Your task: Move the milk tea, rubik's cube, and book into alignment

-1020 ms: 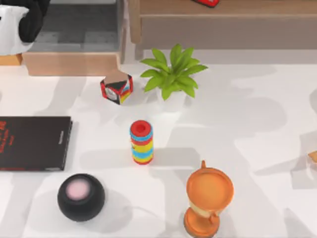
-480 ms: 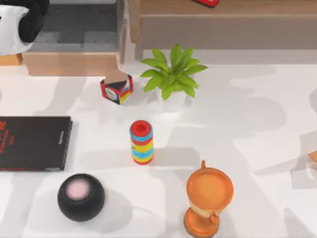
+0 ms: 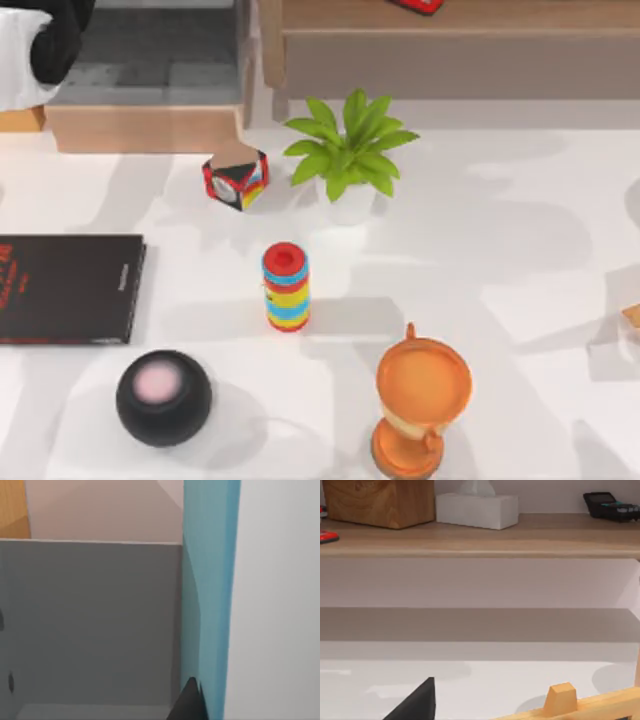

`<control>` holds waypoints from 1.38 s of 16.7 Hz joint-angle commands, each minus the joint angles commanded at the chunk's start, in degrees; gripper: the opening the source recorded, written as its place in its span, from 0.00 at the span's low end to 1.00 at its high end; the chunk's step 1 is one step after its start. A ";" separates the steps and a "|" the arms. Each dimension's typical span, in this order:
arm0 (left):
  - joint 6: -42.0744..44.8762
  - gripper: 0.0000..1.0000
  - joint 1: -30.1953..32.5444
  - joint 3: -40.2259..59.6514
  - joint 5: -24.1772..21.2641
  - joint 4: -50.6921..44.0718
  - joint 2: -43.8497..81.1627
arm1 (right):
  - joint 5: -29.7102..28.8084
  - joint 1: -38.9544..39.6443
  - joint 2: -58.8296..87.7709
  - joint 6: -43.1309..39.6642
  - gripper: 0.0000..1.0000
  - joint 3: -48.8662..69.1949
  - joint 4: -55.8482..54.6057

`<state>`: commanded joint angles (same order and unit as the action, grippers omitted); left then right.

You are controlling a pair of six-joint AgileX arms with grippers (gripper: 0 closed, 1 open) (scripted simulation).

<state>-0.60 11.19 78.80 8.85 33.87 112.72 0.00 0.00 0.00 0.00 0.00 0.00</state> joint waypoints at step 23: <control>53.38 0.00 -4.69 -25.03 -8.71 6.50 -28.75 | 0.00 0.00 0.00 0.00 1.00 0.00 0.00</control>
<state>52.78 6.50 53.78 0.13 40.37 83.97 0.00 0.00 0.00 0.00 0.00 0.00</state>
